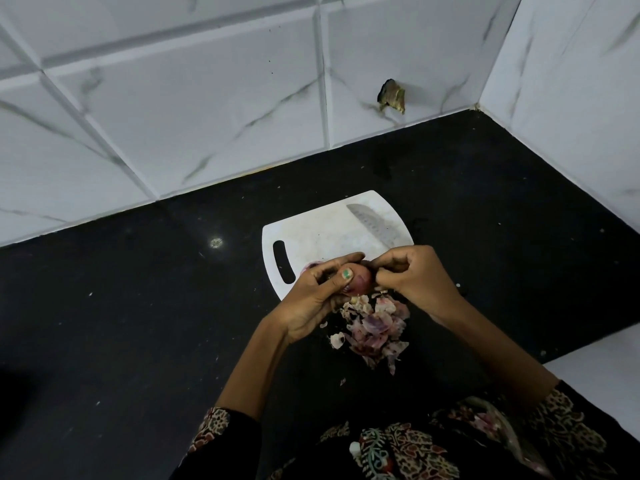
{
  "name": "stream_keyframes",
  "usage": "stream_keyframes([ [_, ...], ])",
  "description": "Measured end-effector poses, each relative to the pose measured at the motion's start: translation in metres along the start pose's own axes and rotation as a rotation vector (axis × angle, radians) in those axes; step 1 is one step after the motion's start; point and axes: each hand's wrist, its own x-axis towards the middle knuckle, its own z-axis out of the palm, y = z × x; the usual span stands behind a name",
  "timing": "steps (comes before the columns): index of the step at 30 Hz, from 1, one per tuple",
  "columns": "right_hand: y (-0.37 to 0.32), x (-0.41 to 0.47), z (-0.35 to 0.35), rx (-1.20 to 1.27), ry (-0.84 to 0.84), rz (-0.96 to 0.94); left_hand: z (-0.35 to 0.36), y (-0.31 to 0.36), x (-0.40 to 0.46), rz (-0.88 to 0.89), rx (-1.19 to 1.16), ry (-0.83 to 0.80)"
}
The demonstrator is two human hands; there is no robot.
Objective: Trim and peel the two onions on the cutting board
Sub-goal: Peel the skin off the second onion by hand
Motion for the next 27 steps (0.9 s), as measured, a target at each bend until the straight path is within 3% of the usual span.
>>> stream_keyframes([
  [4,0.0,-0.003,0.0,0.054,-0.054,0.021,0.0,0.0,0.003,0.031,0.011,0.021],
  [13,-0.004,-0.004,0.0,-0.075,-0.101,-0.002,-0.003,-0.003,0.002,0.003,0.027,0.024],
  [18,0.003,-0.005,0.005,-0.073,0.05,-0.029,0.0,-0.005,0.0,-0.014,0.001,0.012],
  [24,0.0,-0.009,0.007,0.083,0.002,0.017,-0.002,-0.008,0.003,0.021,0.011,0.05],
  [27,-0.004,-0.014,0.008,-0.049,-0.036,-0.044,-0.002,-0.009,0.004,0.046,0.022,0.043],
])
